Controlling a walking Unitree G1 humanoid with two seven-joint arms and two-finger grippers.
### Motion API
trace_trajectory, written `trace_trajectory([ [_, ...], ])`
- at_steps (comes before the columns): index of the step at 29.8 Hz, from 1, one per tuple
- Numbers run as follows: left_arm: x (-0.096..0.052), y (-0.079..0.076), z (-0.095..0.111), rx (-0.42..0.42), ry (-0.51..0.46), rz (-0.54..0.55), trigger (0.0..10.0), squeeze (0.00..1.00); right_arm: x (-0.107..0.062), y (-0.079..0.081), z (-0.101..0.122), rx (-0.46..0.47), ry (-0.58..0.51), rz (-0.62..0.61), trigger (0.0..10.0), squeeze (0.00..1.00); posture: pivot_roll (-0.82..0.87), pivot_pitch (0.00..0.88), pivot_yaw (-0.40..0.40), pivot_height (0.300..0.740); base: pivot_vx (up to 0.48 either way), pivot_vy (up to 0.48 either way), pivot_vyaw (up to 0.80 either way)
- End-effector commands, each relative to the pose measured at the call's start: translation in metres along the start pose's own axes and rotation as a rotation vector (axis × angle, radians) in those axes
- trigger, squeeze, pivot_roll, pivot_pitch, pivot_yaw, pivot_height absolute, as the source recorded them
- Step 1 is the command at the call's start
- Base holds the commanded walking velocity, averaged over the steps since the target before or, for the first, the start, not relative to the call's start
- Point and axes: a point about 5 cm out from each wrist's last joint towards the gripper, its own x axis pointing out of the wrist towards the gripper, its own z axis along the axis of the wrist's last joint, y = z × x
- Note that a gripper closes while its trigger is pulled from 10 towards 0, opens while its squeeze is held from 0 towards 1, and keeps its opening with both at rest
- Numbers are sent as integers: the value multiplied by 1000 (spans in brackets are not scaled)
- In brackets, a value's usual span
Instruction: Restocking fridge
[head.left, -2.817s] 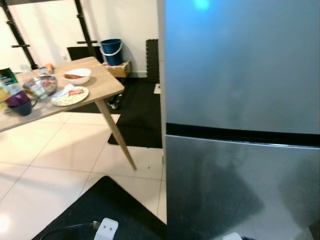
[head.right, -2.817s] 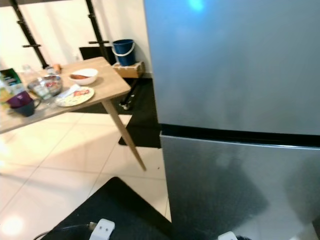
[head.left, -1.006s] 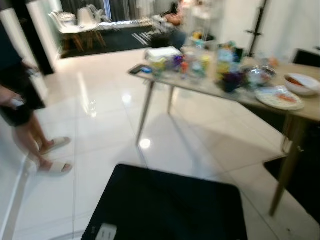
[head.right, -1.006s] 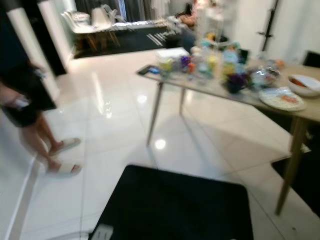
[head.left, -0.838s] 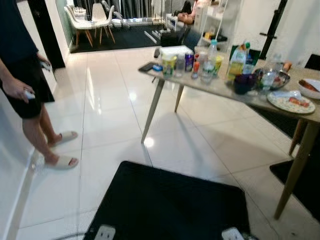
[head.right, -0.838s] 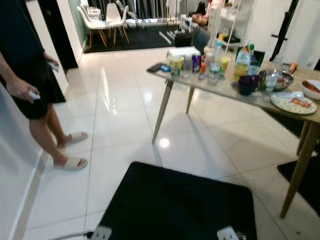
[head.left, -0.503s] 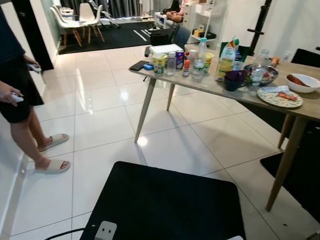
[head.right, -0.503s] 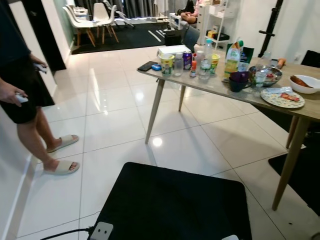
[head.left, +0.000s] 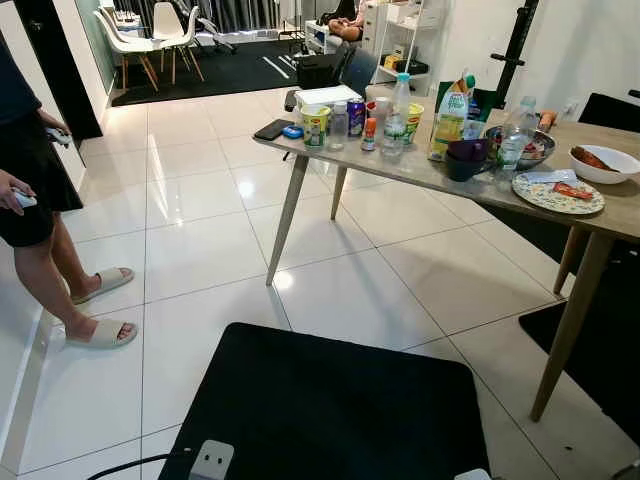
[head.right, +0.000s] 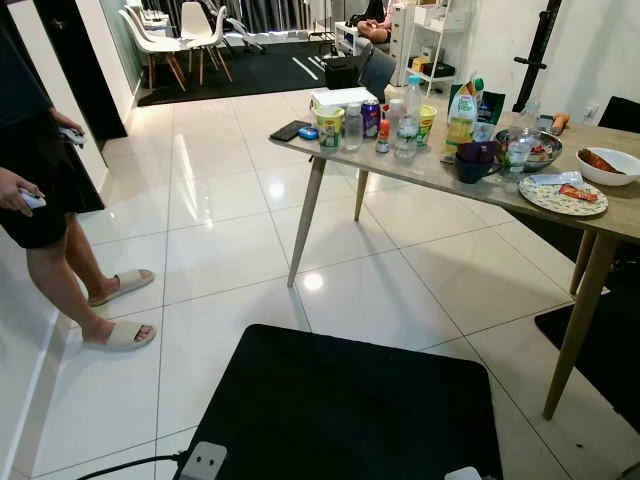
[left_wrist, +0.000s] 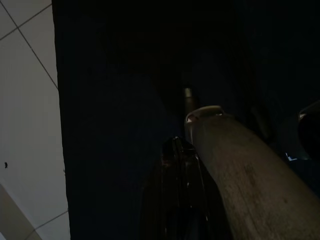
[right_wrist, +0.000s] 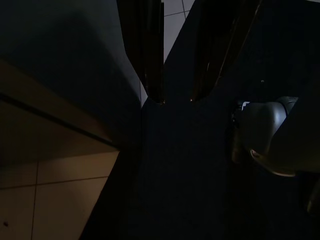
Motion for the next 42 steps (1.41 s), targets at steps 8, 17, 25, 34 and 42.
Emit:
trace_trajectory([
  [8, 1, -4, 0, -10, 1, -7, 10000, 0, 0, 3, -4, 0, 26, 6, 10000, 0, -79, 0, 2, 740, 0, 0, -257],
  [17, 1, -3, 1, -21, -5, -2, 10000, 0, 0, 0, 2, 7, 4, -5, 10000, 0, -74, 0, 2, 740, 0, 0, -344],
  [25, 0, -2, 0, -24, -2, -1, 10000, 0, 1, 2, 2, 6, 4, -3, 10000, 0, -69, 0, 5, 740, 0, 0, 0],
  [34, 0, -2, 0, -11, 2, -7, 10000, 0, 1, 3, 2, -11, 10, -1, 10000, 0, -71, 0, 6, 740, 0, 0, 0],
  [42, 0, -1, 2, 5, 3, -8, 10000, 0, 0, -1, 3, -30, 9, -5, 10000, 0, -74, 0, -1, 740, 0, 0, 0],
])
